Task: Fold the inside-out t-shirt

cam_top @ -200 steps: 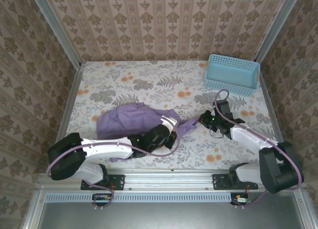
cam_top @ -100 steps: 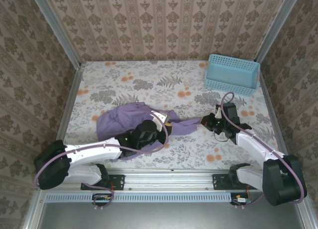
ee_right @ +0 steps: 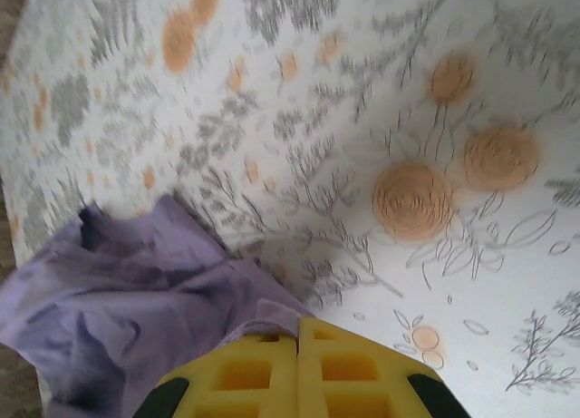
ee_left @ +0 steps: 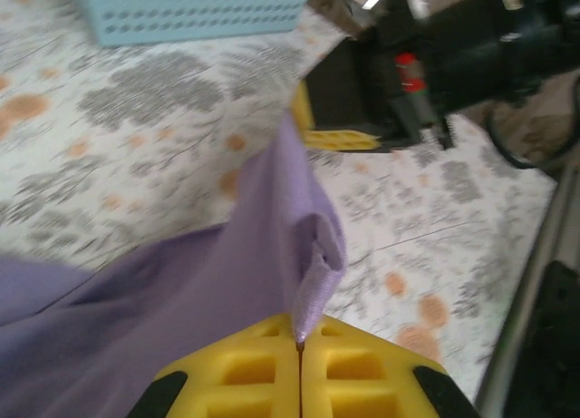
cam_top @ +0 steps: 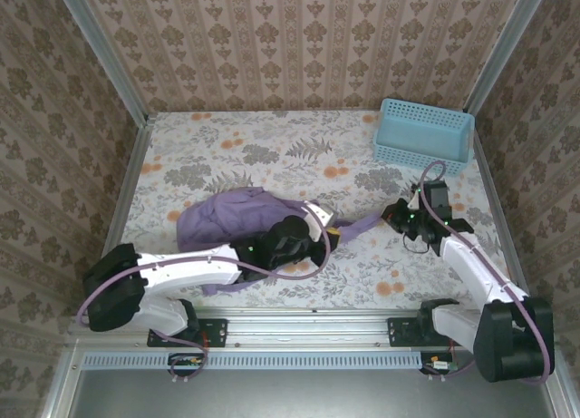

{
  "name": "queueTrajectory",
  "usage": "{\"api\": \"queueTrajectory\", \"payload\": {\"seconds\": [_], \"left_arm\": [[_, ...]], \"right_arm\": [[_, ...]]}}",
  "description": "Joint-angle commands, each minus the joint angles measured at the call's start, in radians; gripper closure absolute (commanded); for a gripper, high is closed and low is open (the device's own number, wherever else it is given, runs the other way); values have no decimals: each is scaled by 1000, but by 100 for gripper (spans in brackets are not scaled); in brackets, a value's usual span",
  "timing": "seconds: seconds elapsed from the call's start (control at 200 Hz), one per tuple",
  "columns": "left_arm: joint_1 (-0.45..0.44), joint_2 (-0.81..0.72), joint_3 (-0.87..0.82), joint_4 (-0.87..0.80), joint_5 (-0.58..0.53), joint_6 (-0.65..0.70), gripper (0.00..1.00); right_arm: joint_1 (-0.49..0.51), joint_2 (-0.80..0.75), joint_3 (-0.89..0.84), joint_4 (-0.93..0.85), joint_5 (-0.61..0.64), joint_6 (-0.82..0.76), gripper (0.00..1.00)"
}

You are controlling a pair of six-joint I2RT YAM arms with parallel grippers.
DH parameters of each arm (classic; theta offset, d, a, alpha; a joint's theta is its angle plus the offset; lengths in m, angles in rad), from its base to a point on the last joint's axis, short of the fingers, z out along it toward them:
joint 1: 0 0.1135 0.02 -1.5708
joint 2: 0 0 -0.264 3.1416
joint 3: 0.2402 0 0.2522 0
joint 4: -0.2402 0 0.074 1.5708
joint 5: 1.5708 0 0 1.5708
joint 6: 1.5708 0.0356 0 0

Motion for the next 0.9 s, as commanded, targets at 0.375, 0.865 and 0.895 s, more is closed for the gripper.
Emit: {"api": "queueTrajectory", "payload": {"seconds": [0.375,0.865,0.895], "left_arm": [[155,-107,-32,-270,-100,-8,25],[724,232,158,-686,-84,-107,5],[727,257,177,-696,-75,-112,12]], "right_arm": [[-56,-12,108,-139,213,-86,100],[-12,-17,21,-103,244,-84,100],[-3,-9,19,-95,245,-80,100]]}}
